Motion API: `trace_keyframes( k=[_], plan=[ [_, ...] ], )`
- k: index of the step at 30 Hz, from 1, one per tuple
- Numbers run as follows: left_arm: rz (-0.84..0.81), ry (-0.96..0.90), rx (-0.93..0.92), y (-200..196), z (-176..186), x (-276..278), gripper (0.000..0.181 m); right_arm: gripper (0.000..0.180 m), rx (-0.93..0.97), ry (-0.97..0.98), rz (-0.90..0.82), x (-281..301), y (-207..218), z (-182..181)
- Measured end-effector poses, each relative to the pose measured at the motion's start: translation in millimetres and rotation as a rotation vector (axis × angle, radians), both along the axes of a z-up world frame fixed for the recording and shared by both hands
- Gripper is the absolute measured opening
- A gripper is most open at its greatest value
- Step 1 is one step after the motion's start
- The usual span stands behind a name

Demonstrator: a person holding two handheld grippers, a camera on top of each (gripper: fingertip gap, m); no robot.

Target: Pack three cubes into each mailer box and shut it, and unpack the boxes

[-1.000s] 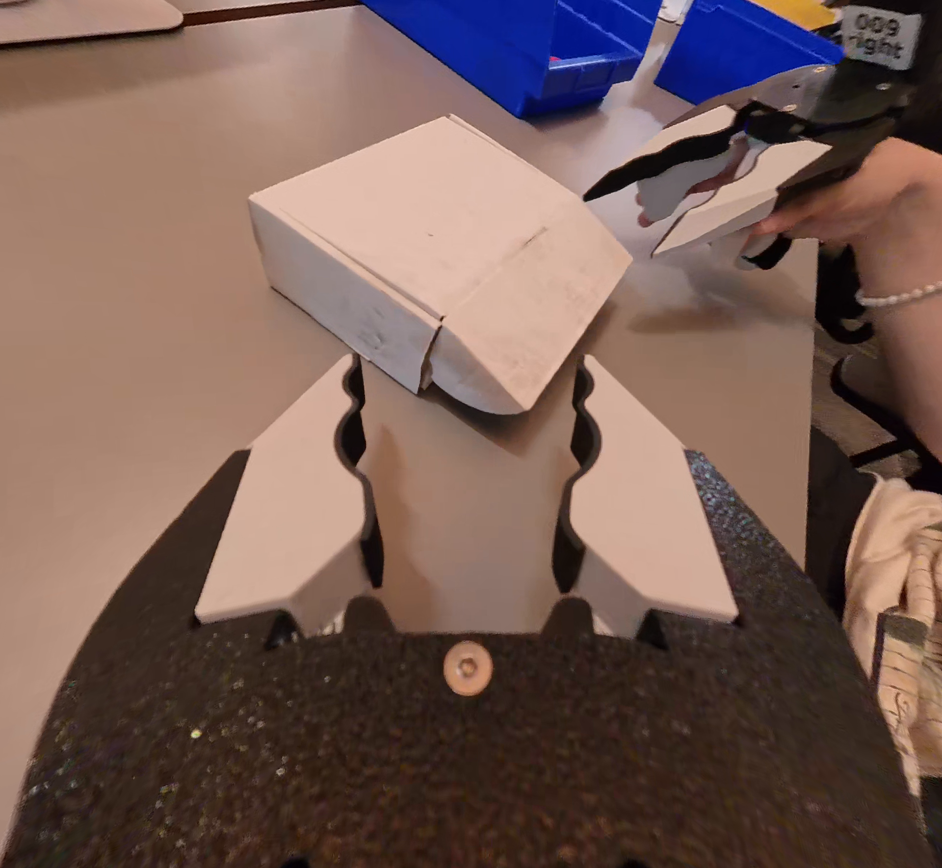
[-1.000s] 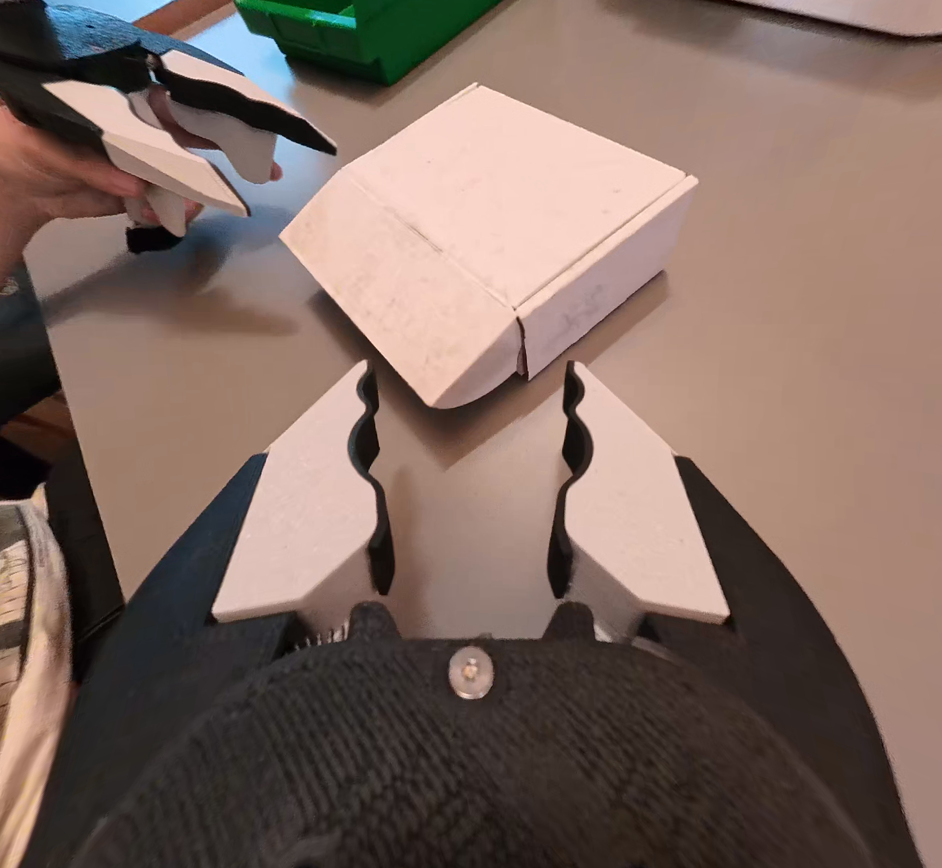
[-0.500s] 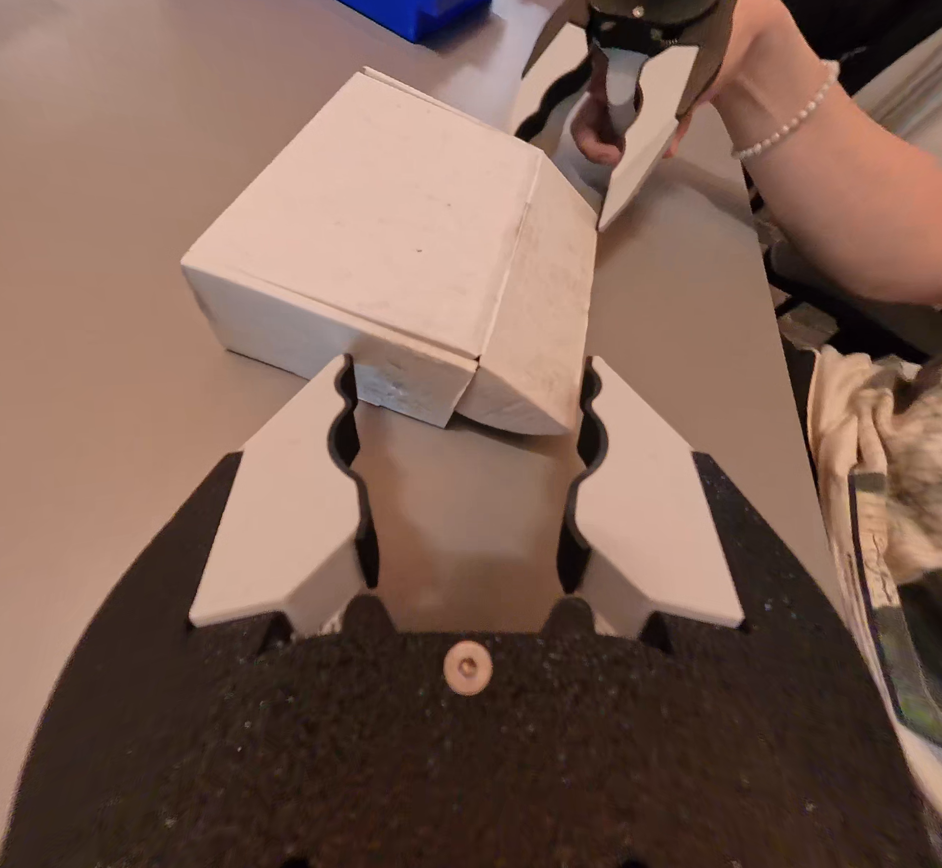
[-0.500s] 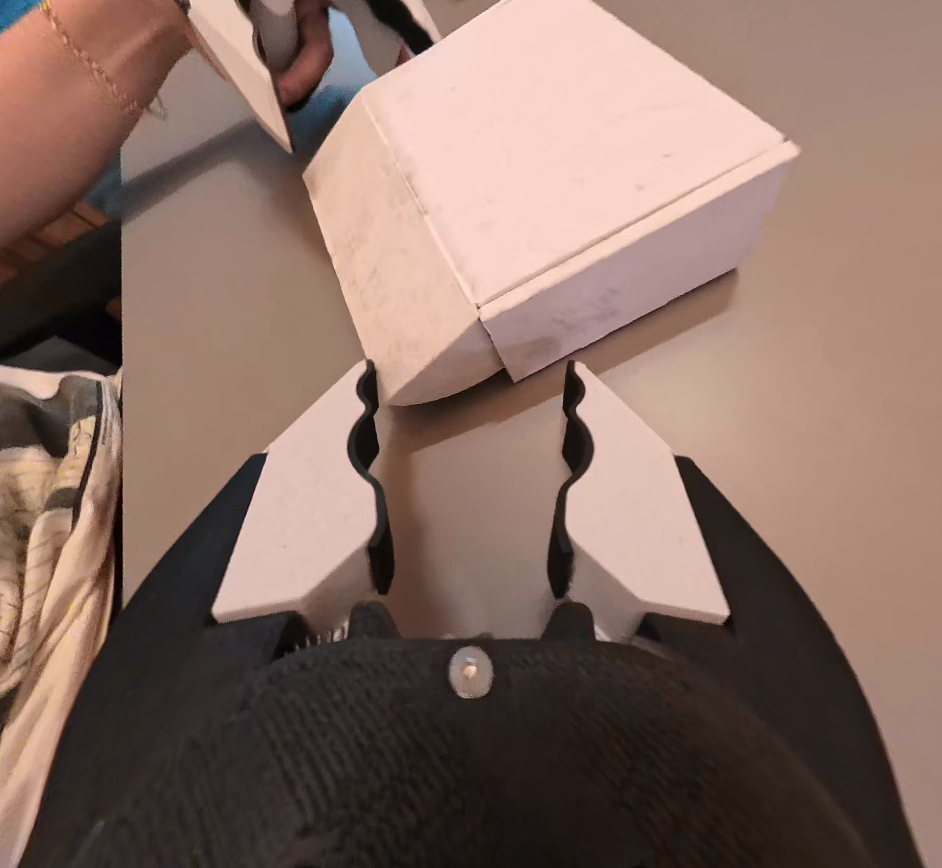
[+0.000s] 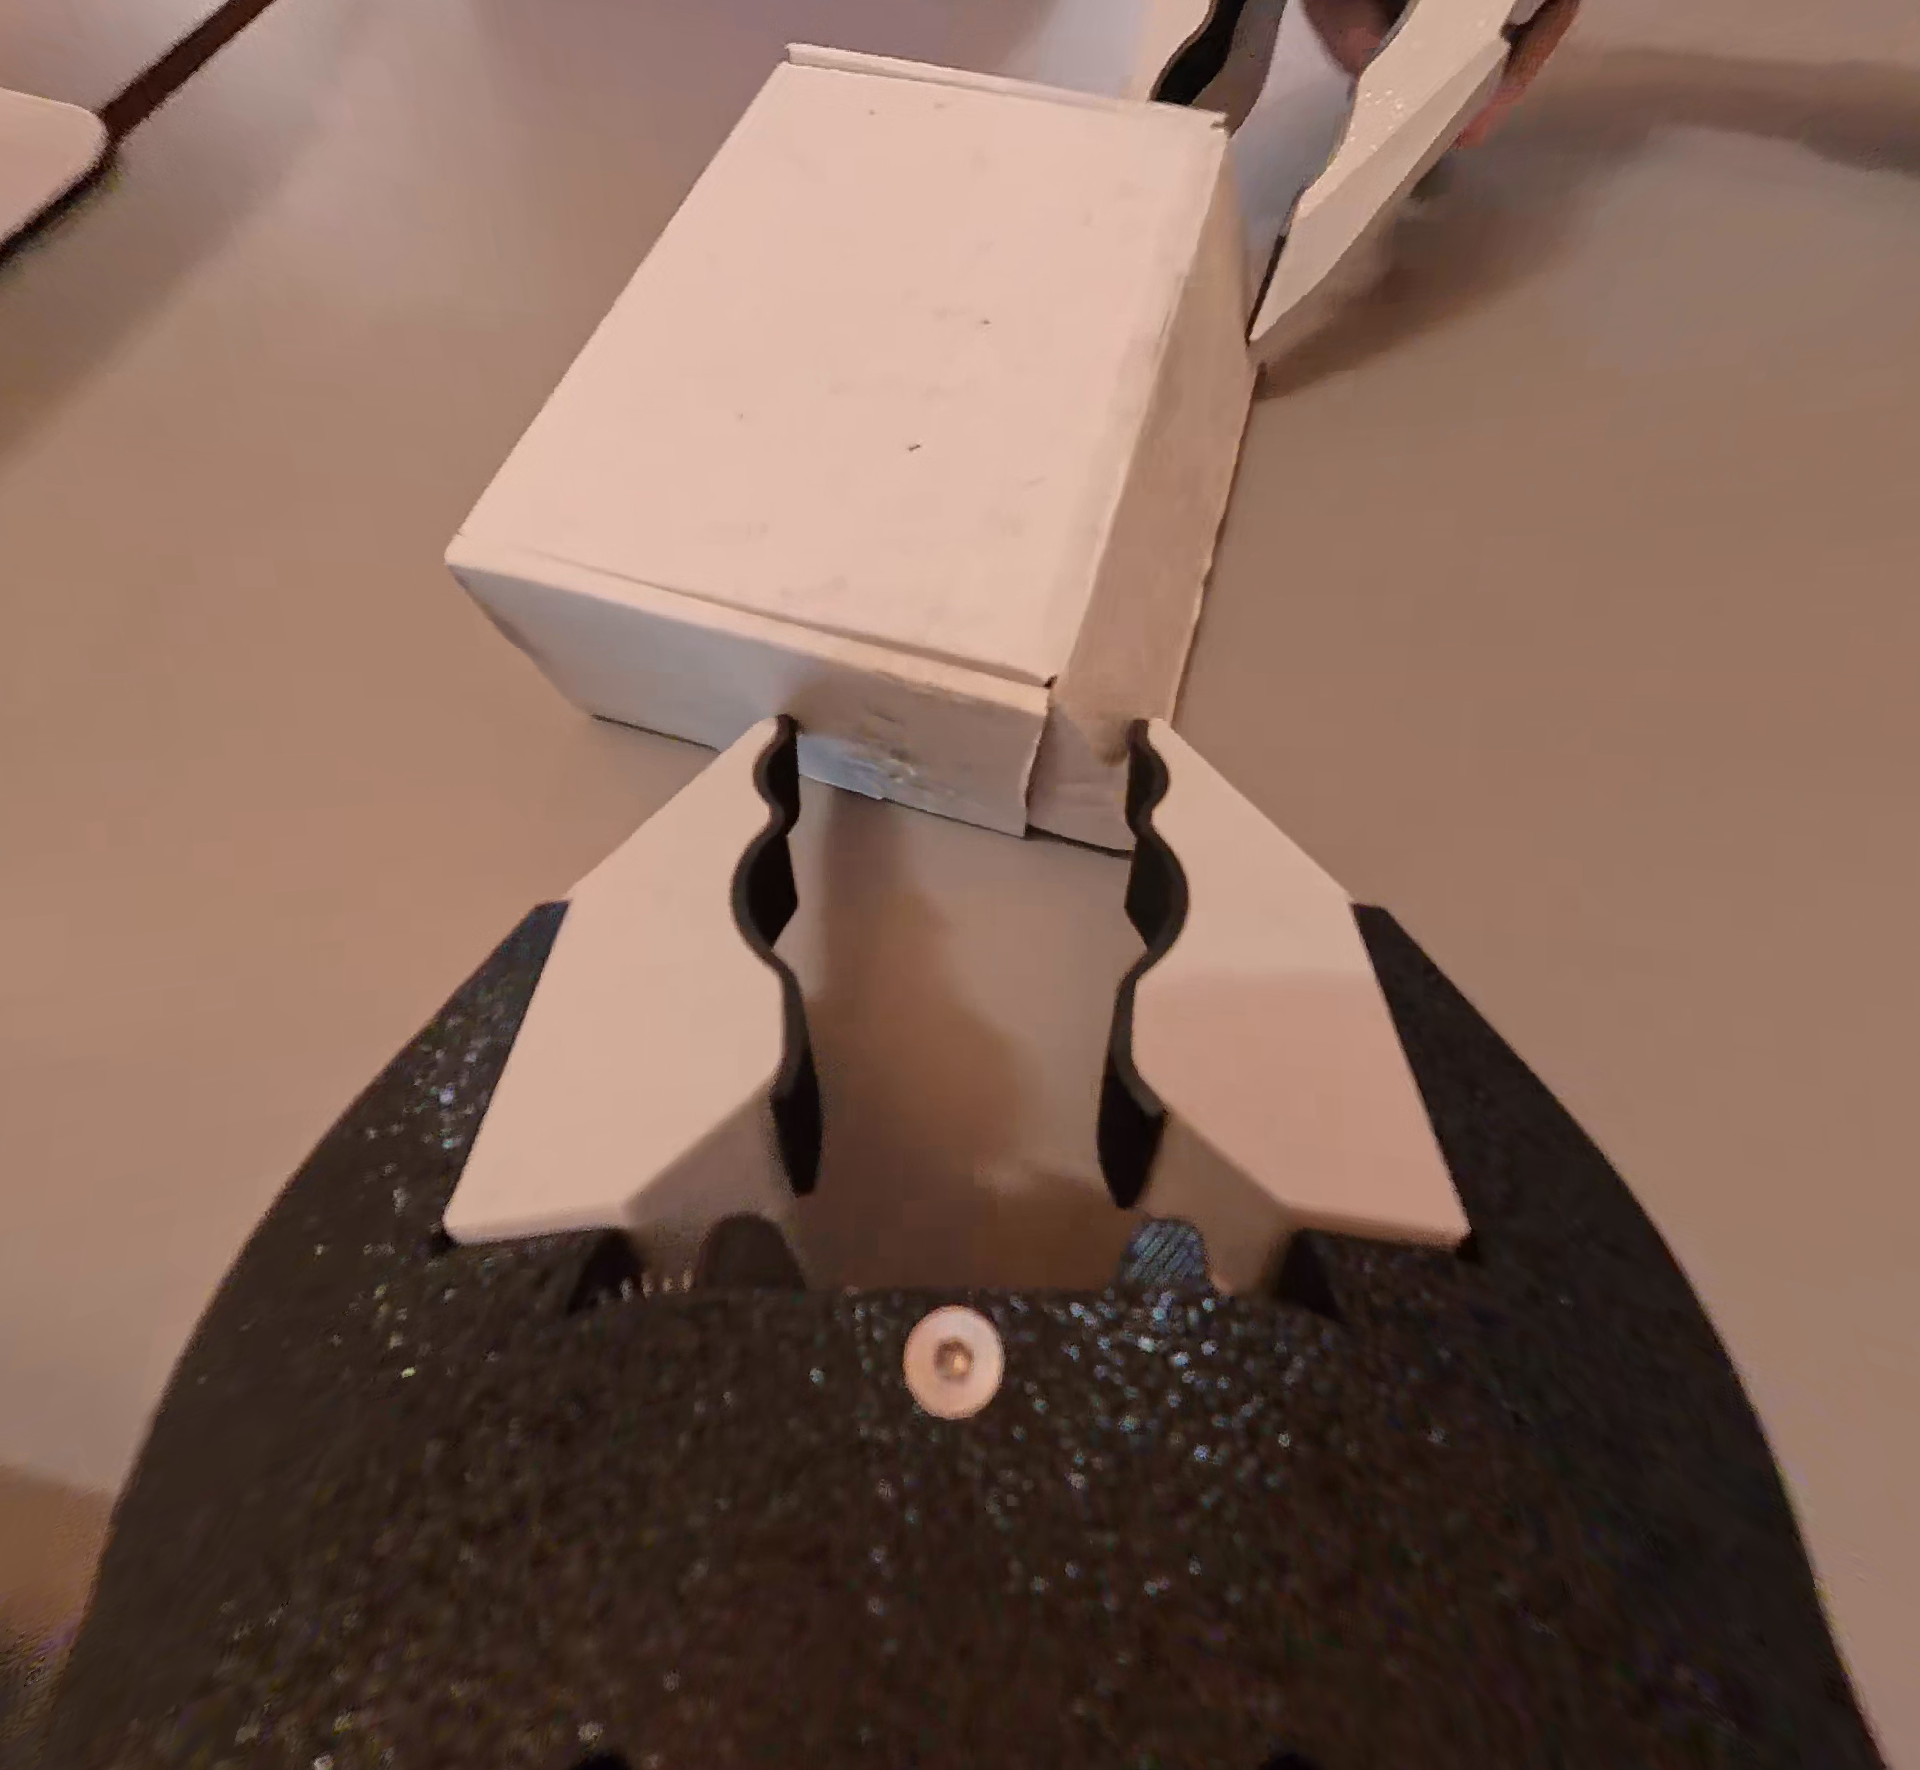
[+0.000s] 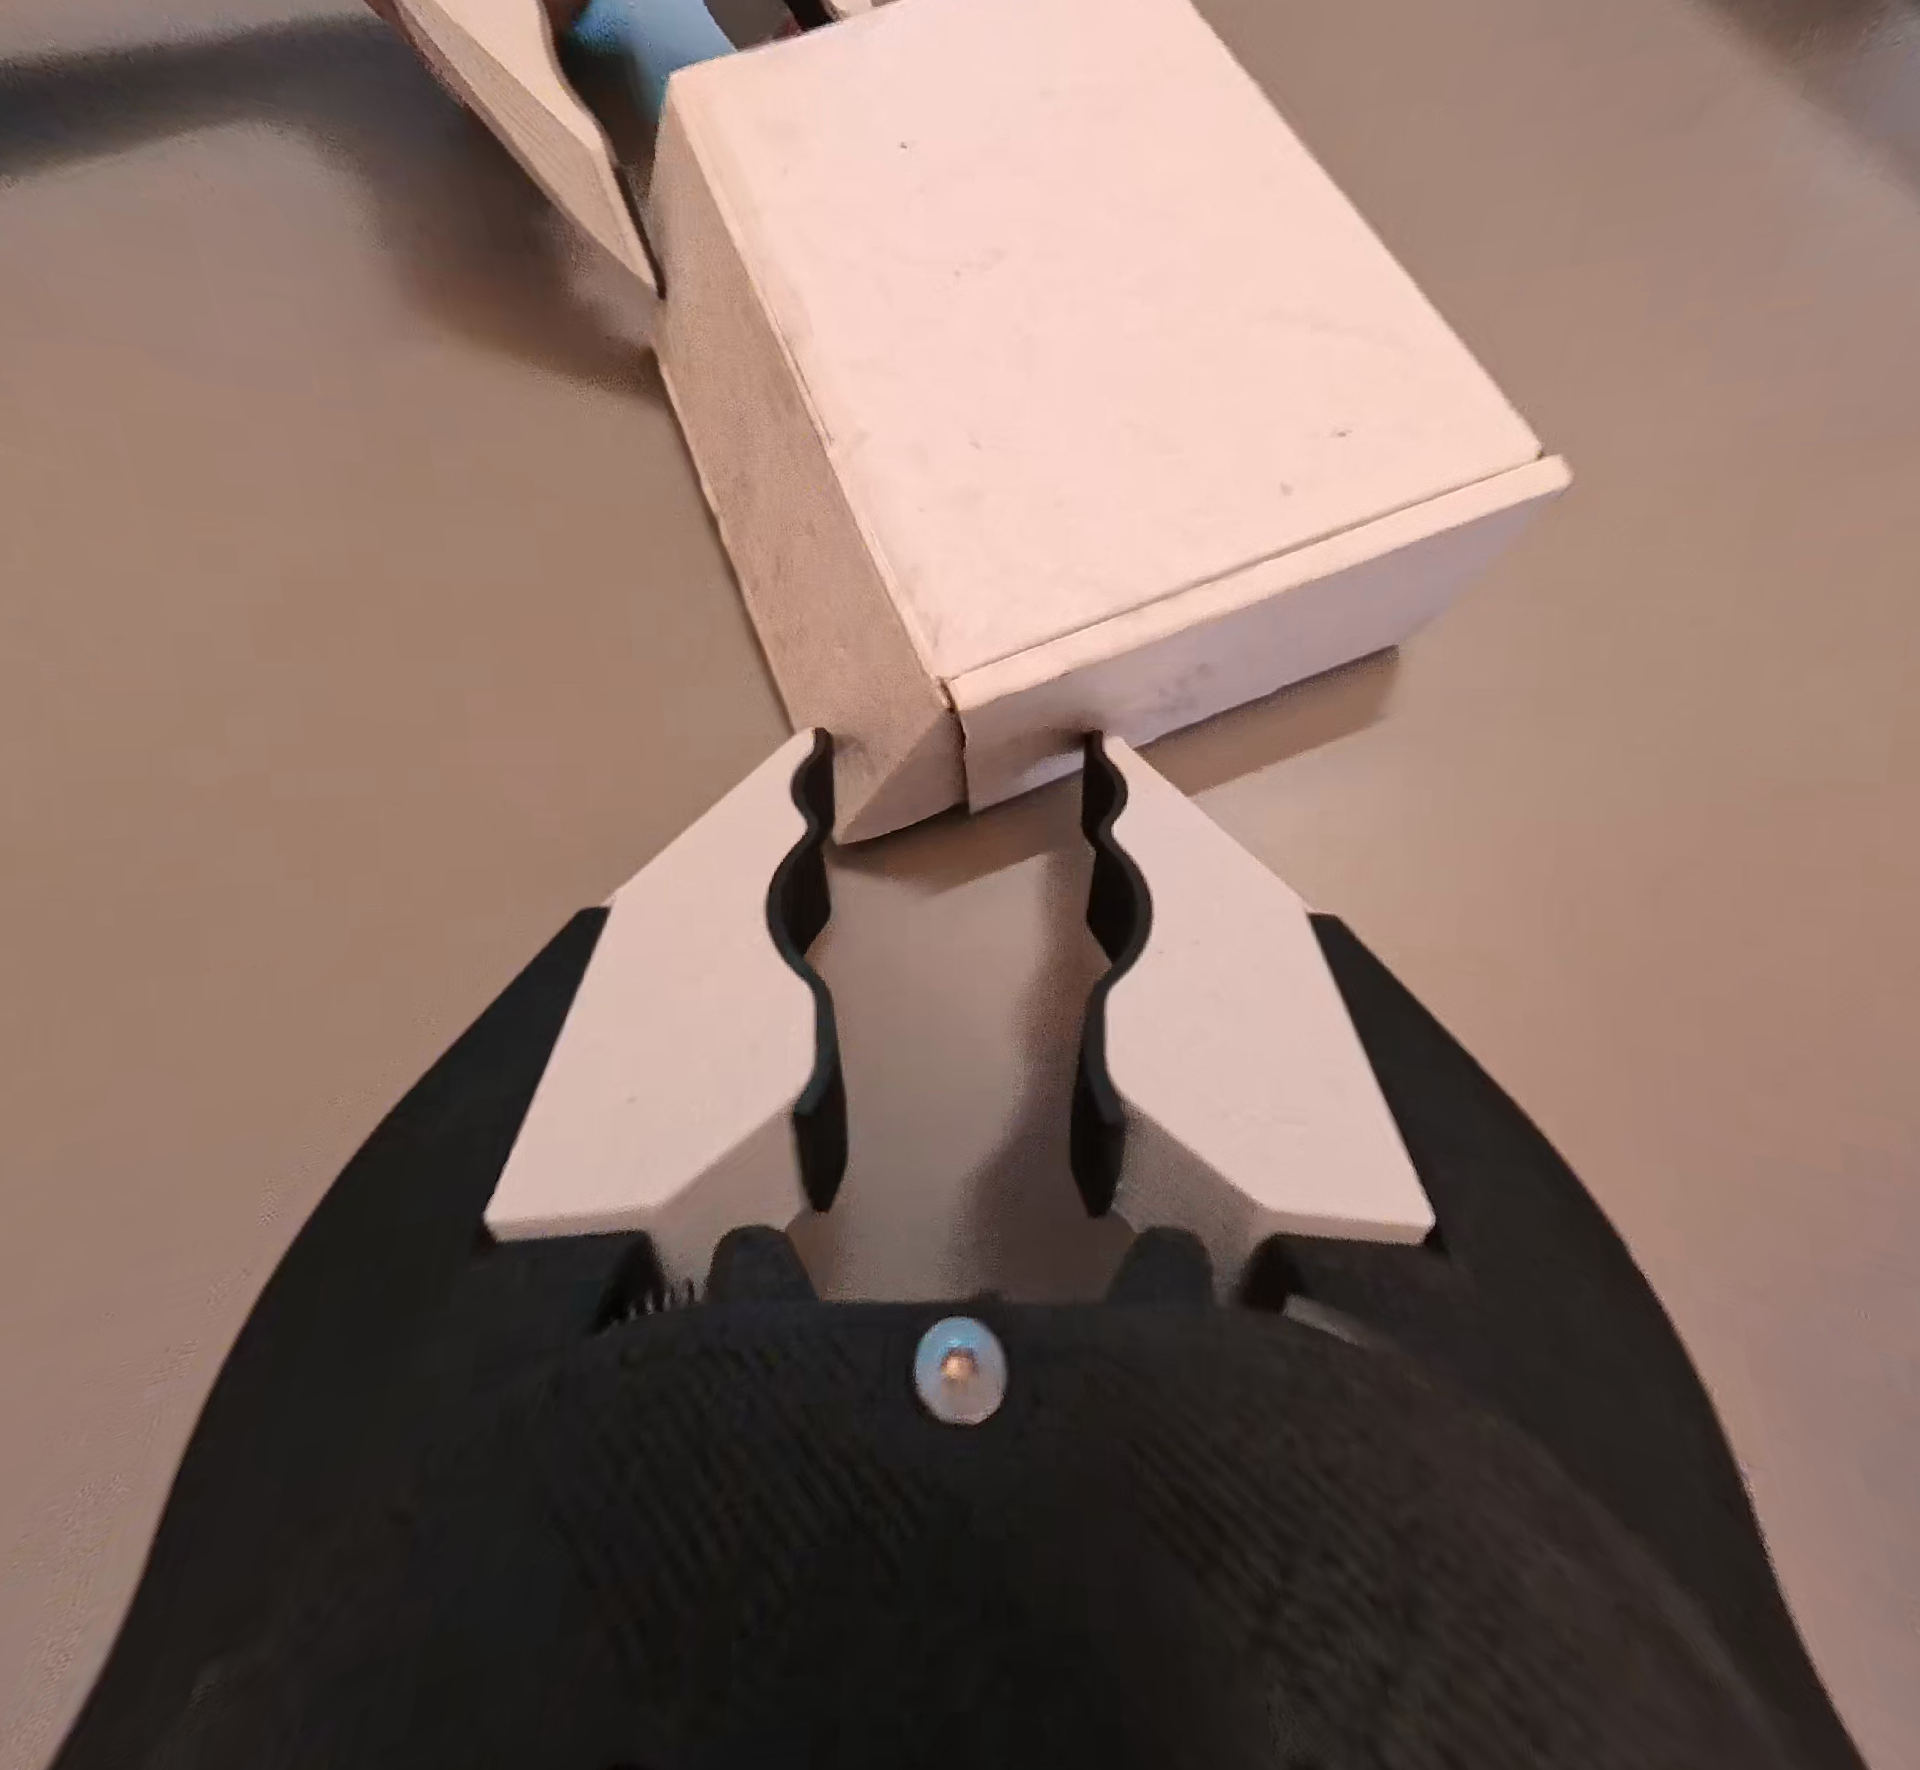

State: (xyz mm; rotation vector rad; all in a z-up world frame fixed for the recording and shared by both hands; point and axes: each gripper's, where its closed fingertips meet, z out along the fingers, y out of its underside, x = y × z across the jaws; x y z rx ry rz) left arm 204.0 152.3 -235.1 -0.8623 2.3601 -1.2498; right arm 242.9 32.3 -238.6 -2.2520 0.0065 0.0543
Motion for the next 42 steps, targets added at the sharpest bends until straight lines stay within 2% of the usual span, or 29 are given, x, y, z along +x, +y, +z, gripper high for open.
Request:
trace_keyframes(
  k=[7, 10, 11, 12, 14, 17, 20, 28, 32, 39, 42],
  plan=[
    [0.067, -0.091, 0.113, 4, -3, 7, 0.05, 0.035, -0.001, -0.165, -0.065, 12, 4, -3],
    [0.041, -0.082, 0.117, 3, -5, 5, 0.057, 0.036, 0.013, -0.153, -0.084, 12, 3, -2],
    [0.004, -0.082, 0.119, 0, -6, 2, 0.067, 0.036, 0.016, -0.161, -0.082, 13, 2, -2],
    [-0.029, -0.081, 0.12, -2, -6, -1, 0.074, 0.038, 0.018, -0.177, -0.082, 14, 0, -2],
    [-0.054, -0.078, 0.132, -1, -8, -4, 0.076, 0.059, 0.045, -0.192, -0.091, 15, -1, 3],
    [-0.057, -0.064, 0.141, 1, -10, -1, 0.062, 0.06, 0.056, -0.179, -0.079, 16, -1, 4],
    [-0.069, -0.039, 0.16, 3, -15, -1, 0.048, 0.052, 0.026, -0.174, -0.053, 20, 0, -1],
    [-0.026, -0.04, 0.175, 8, -16, 6, 0.046, 0.048, -0.01, -0.211, -0.049, 27, 13, -4],
    [0.013, -0.067, 0.221, 11, -18, 11, 0.032, 0.045, -0.049, -0.247, -0.055, 30, 14, -4],
    [0.076, -0.093, 0.248, 16, -17, 21, 0.031, 0.041, 0.021, -0.268, -0.111, 34, 17, -4],
    [0.075, -0.048, 0.208, 16, -18, 22, 0.038, 0.045, 0.026, -0.229, -0.131, 36, 17, -3]
  ],
)
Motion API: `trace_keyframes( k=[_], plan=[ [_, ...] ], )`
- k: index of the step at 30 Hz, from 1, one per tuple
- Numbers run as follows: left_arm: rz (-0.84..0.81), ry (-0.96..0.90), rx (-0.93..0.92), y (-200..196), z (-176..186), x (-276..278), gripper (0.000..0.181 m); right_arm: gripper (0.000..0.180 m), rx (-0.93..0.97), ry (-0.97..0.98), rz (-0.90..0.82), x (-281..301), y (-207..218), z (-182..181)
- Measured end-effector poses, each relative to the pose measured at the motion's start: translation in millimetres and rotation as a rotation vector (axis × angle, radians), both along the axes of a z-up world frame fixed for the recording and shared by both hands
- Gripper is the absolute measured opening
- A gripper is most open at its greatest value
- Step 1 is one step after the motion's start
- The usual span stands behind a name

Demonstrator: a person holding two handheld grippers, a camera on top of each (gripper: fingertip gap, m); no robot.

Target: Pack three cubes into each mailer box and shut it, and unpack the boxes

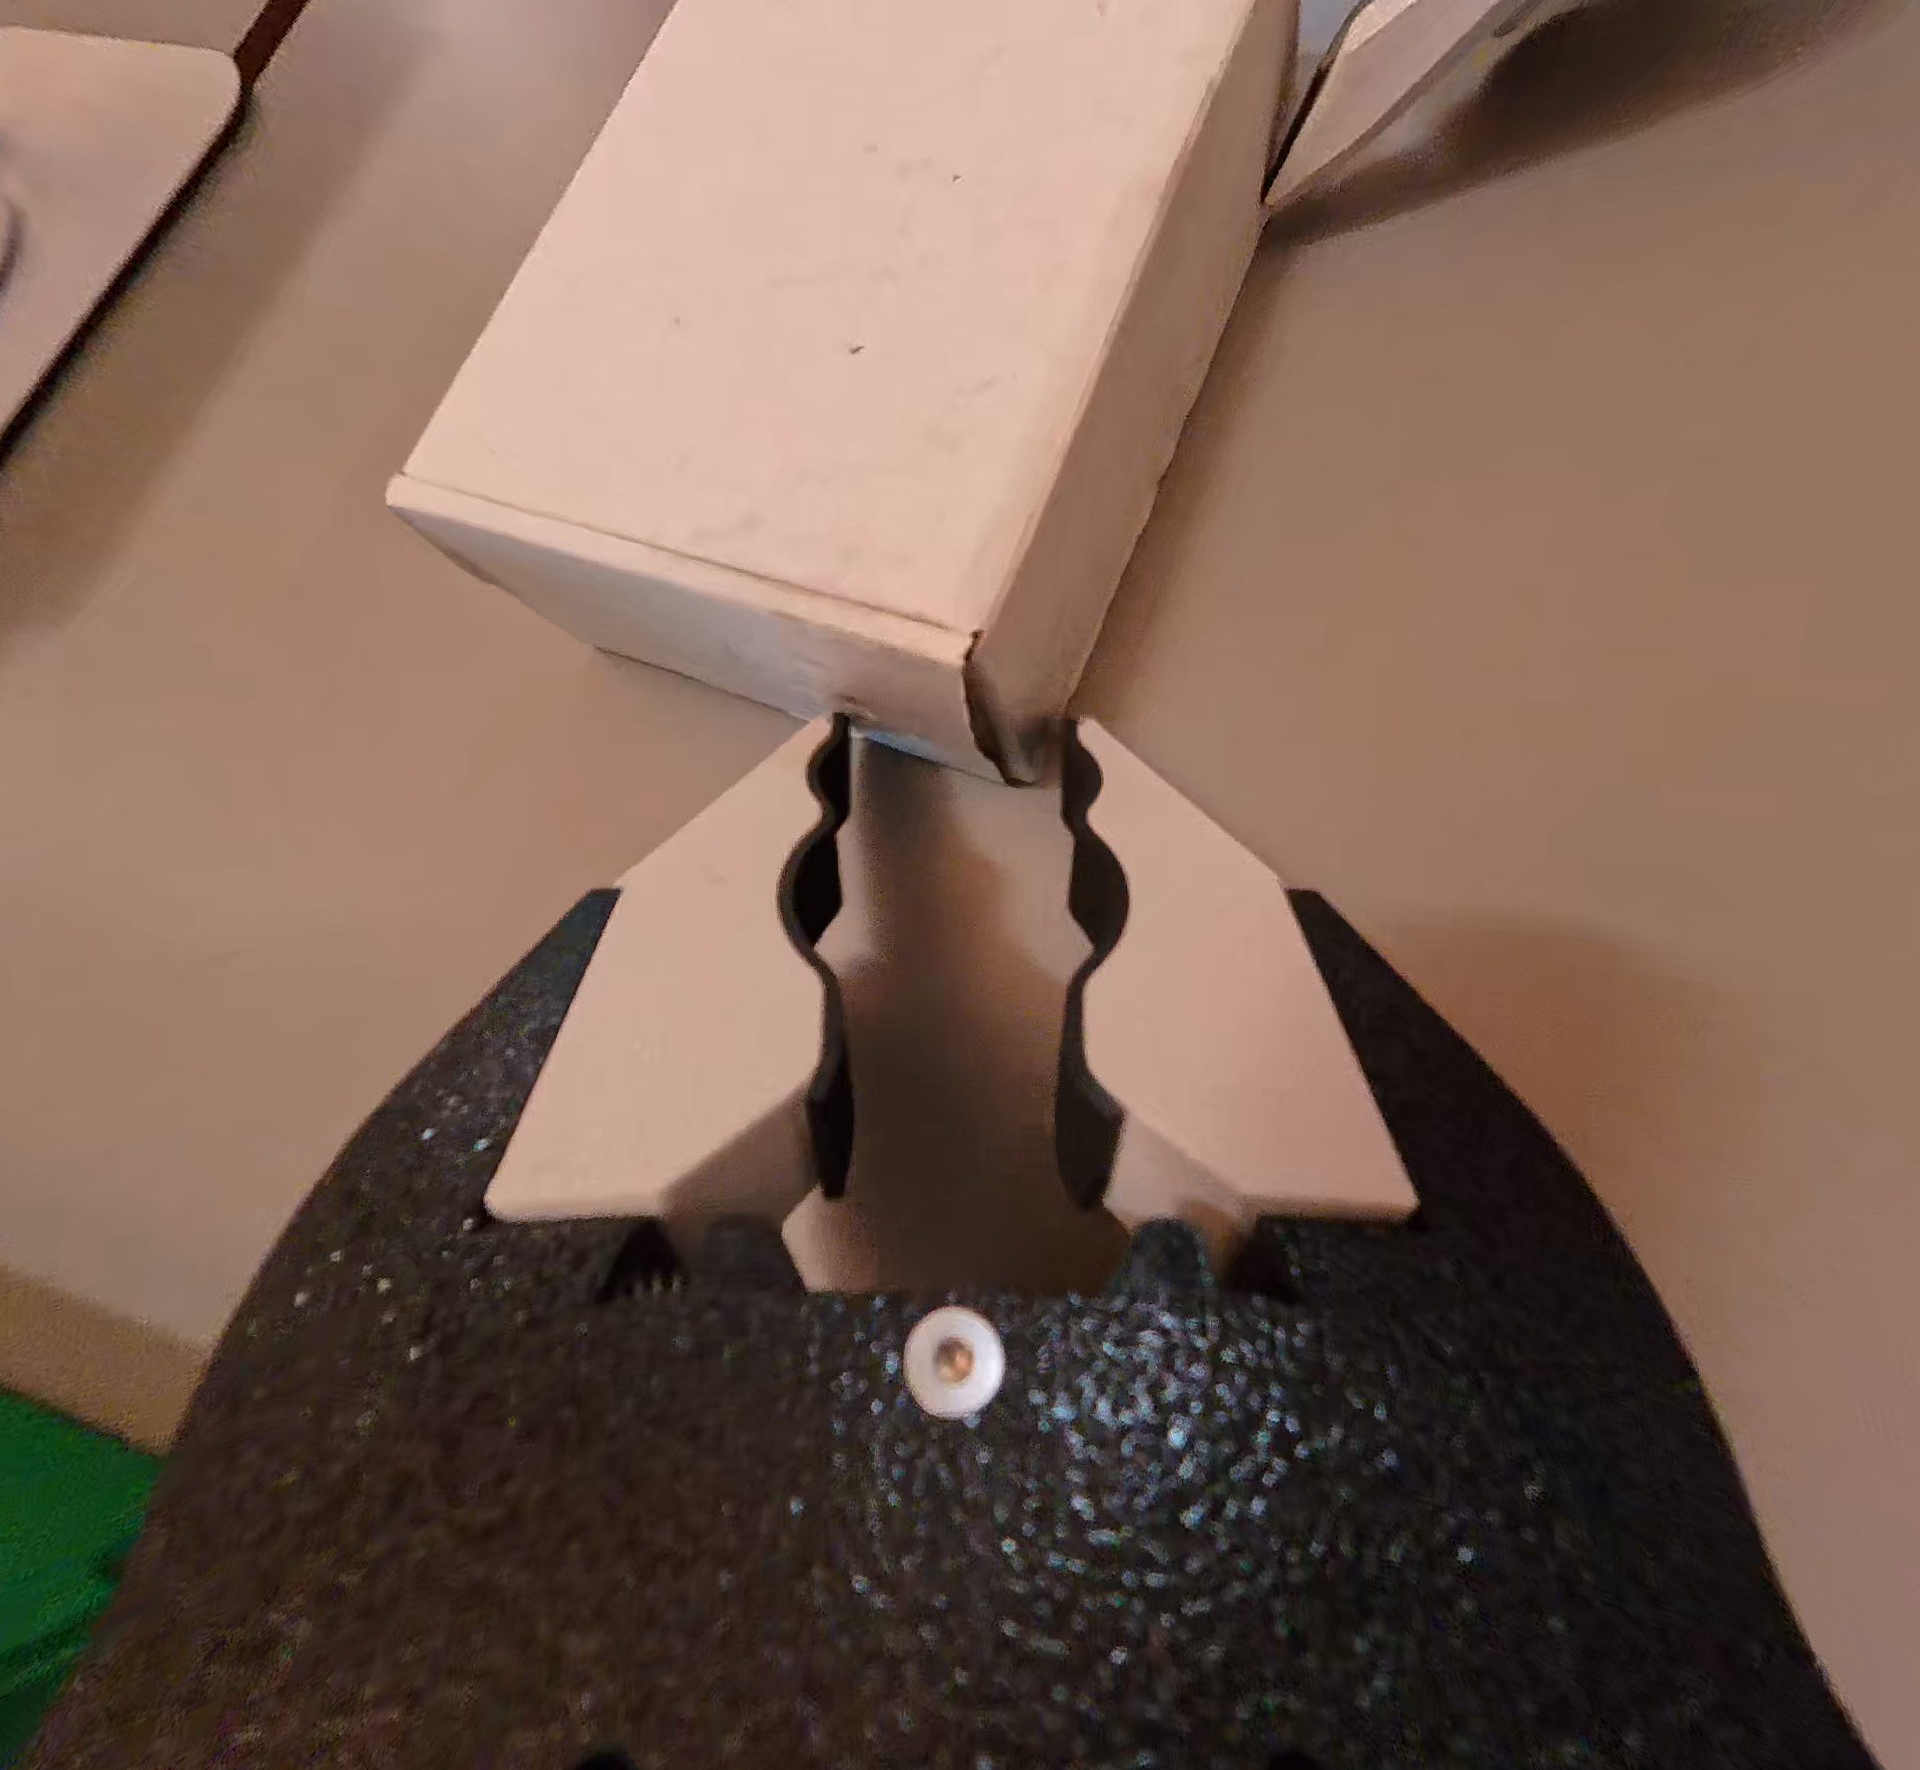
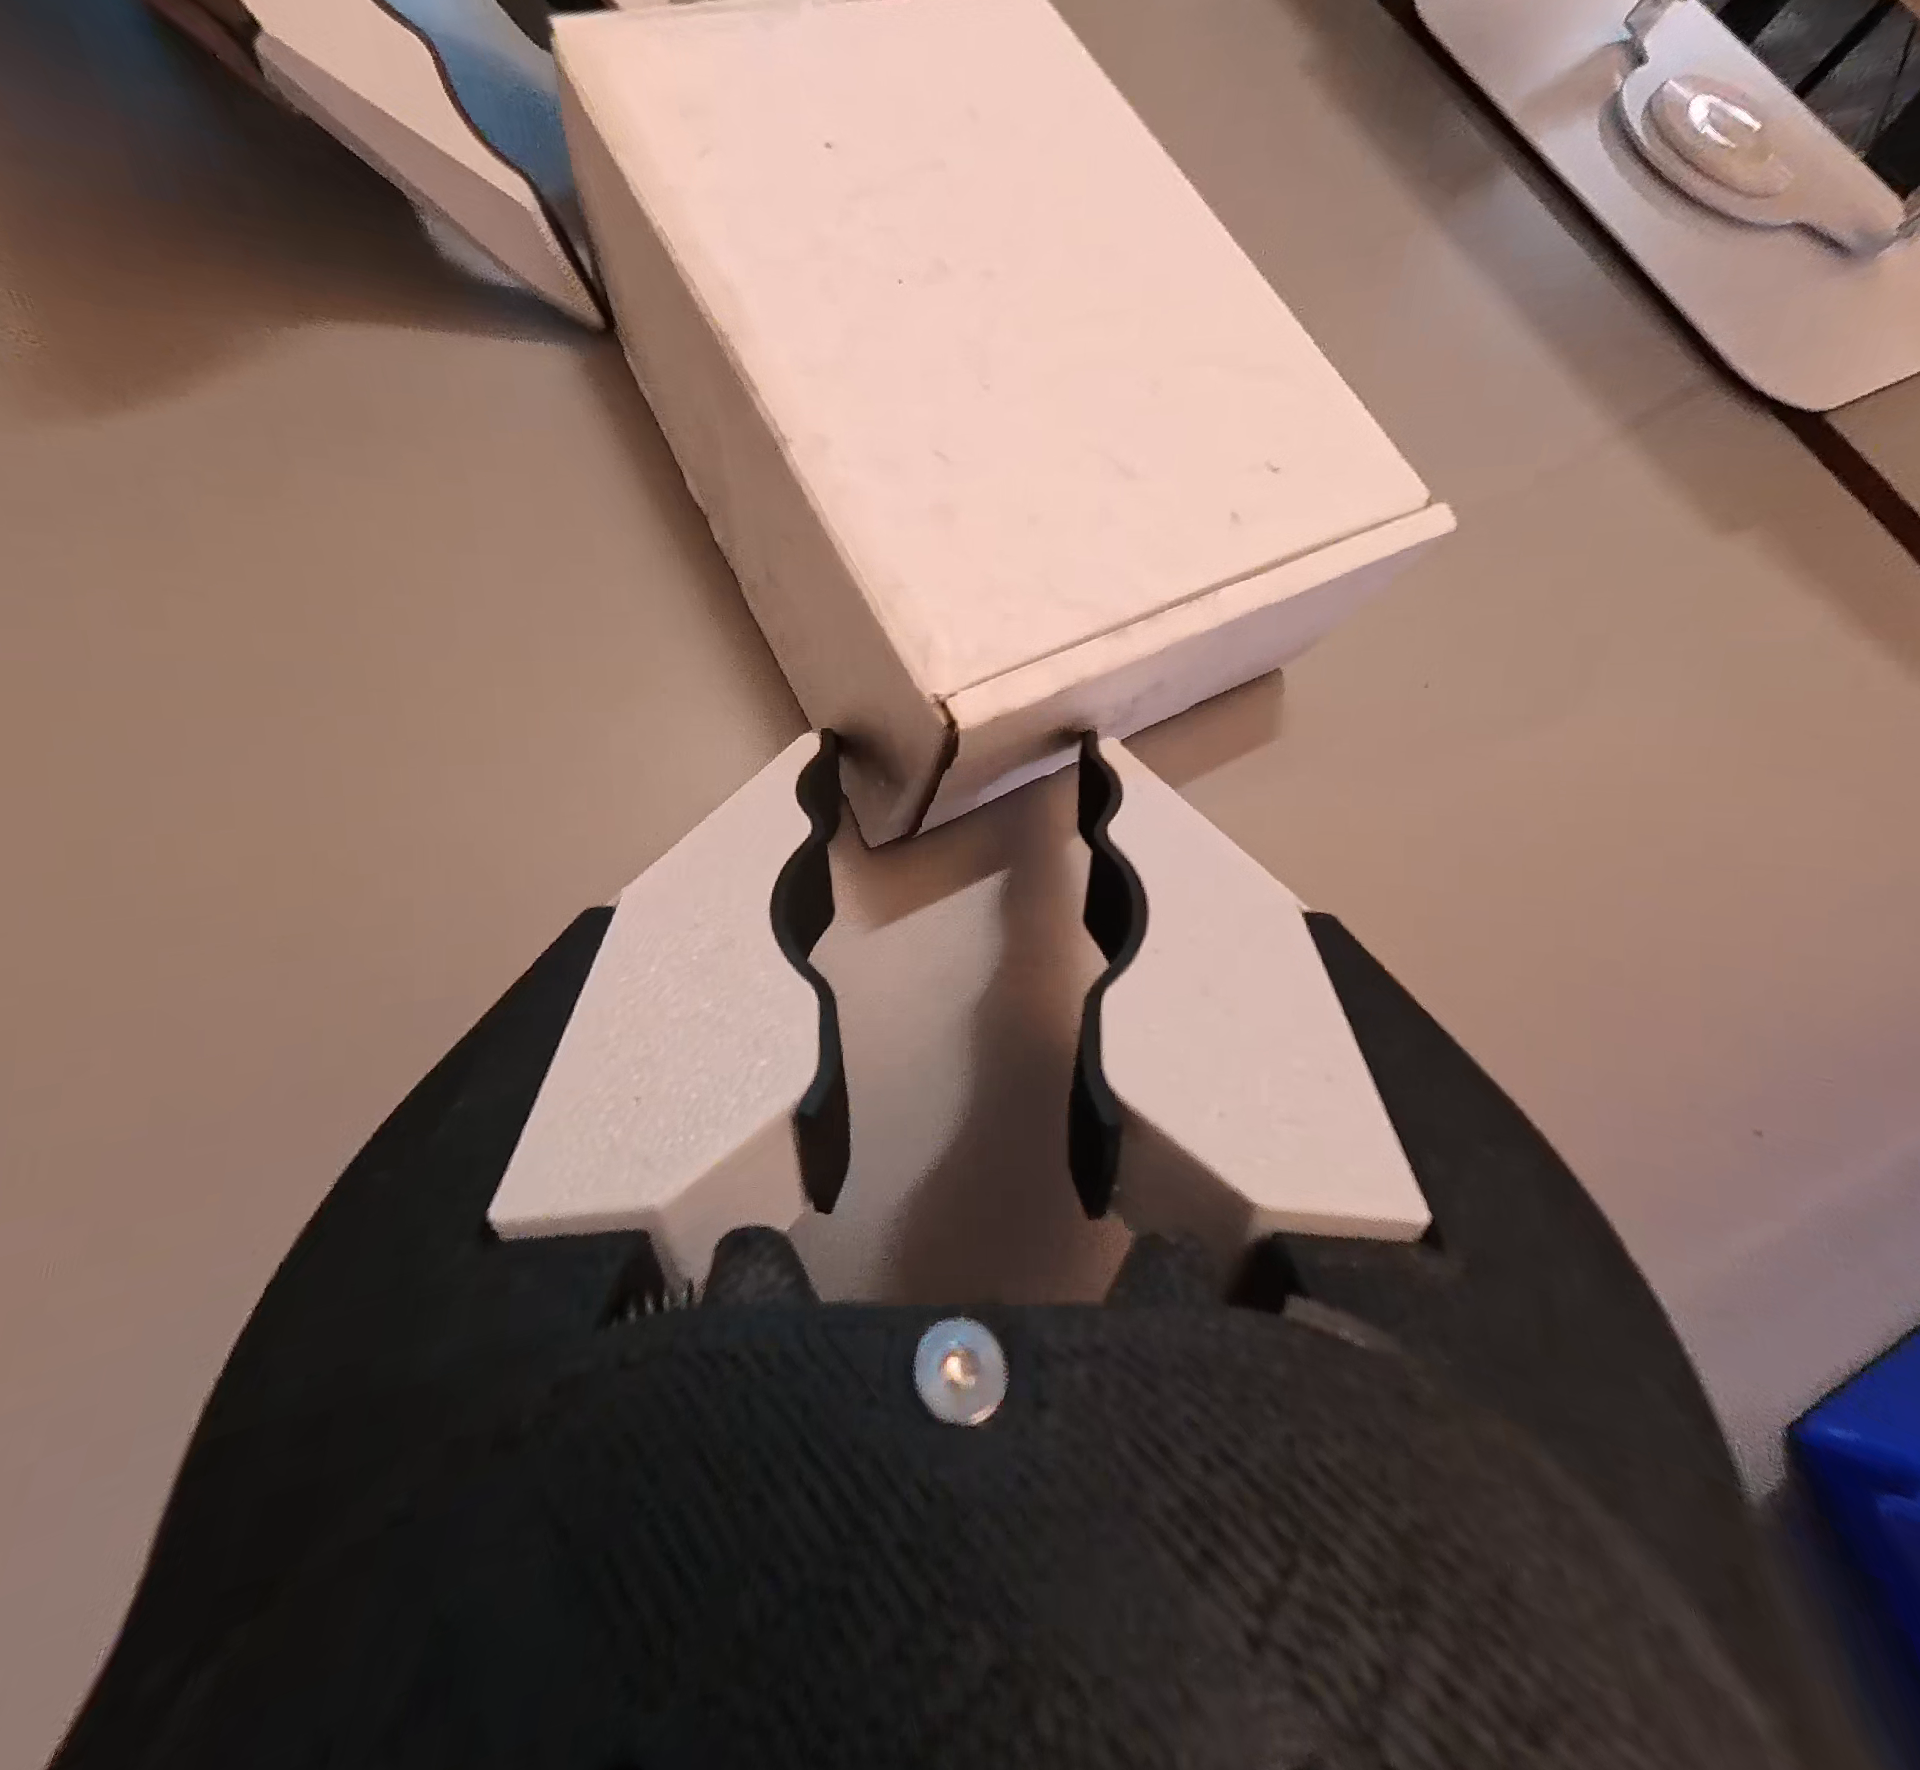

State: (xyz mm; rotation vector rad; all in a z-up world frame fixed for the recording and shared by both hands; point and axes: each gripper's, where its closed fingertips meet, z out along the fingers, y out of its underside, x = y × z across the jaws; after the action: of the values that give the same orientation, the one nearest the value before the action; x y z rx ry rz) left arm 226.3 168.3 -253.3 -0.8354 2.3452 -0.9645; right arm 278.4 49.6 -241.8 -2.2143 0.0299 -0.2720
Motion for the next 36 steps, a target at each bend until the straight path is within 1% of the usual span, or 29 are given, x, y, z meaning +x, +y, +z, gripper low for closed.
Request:
trace_keyframes(
  k=[1, 2, 3, 4, 5, 8, 10, 14, 16, 17, 23, 27, 30, 32, 33, 34, 36],
  plan=[
    [-0.009, 0.01, -0.012, 0, 0, -1, 0.048, 0.045, -0.001, -0.027, -0.005, 0, 0, 1],
    [-0.012, 0.01, -0.014, 1, 1, -2, 0.052, 0.051, -0.007, -0.067, -0.018, 2, -2, 2],
    [-0.007, 0.003, -0.01, 5, 1, -3, 0.054, 0.064, -0.019, -0.105, -0.032, 4, -5, 3],
    [-0.005, 0.0, -0.008, 9, 1, -4, 0.055, 0.069, -0.032, -0.13, -0.044, 7, -9, 3],
    [-0.01, 0.001, -0.011, 11, 1, -6, 0.055, 0.069, -0.041, -0.138, -0.051, 9, -13, 3],
    [-0.02, 0.027, -0.046, 11, 2, -7, 0.048, 0.051, 0.025, -0.051, -0.016, 3, -13, 8],
    [-0.045, 0.054, -0.083, 6, 4, -8, 0.04, 0.05, 0.071, 0.031, 0.014, -3, -10, 12],
    [-0.074, 0.089, -0.123, 1, 4, -6, 0.039, 0.046, 0.034, 0.074, 0.036, 0, -10, 4],
    [-0.077, 0.094, -0.131, -1, 5, -2, 0.039, 0.032, 0.031, 0.084, 0.078, -2, -7, 3],
    [-0.069, 0.086, -0.12, 1, 4, 1, 0.036, 0.029, 0.022, 0.087, 0.09, -2, -6, 2],
    [-0.042, 0.017, -0.029, 4, 2, 12, 0.03, 0.026, 0.011, 0.057, 0.086, 5, -3, 0],
    [-0.025, -0.009, -0.001, 5, 1, 14, 0.027, 0.024, -0.001, 0.033, 0.071, 5, -3, -1],
    [-0.009, -0.026, 0.015, 5, 1, 15, 0.029, 0.025, 0.002, 0.051, 0.062, 7, -3, -1],
    [-0.021, -0.025, 0.02, 4, 0, 14, 0.034, 0.025, -0.013, 0.08, 0.08, 5, -5, 0],
    [-0.035, -0.022, 0.015, 2, 1, 11, 0.044, 0.04, -0.036, 0.061, 0.082, 6, -9, 3],
    [-0.031, -0.018, 0.002, 3, 2, 9, 0.059, 0.055, -0.046, 0.012, 0.045, 13, -14, 10],
    [0.026, -0.036, -0.036, 13, 8, 11, 0.072, 0.084, -0.019, -0.027, 0.021, 16, -16, 36]
  ],
)
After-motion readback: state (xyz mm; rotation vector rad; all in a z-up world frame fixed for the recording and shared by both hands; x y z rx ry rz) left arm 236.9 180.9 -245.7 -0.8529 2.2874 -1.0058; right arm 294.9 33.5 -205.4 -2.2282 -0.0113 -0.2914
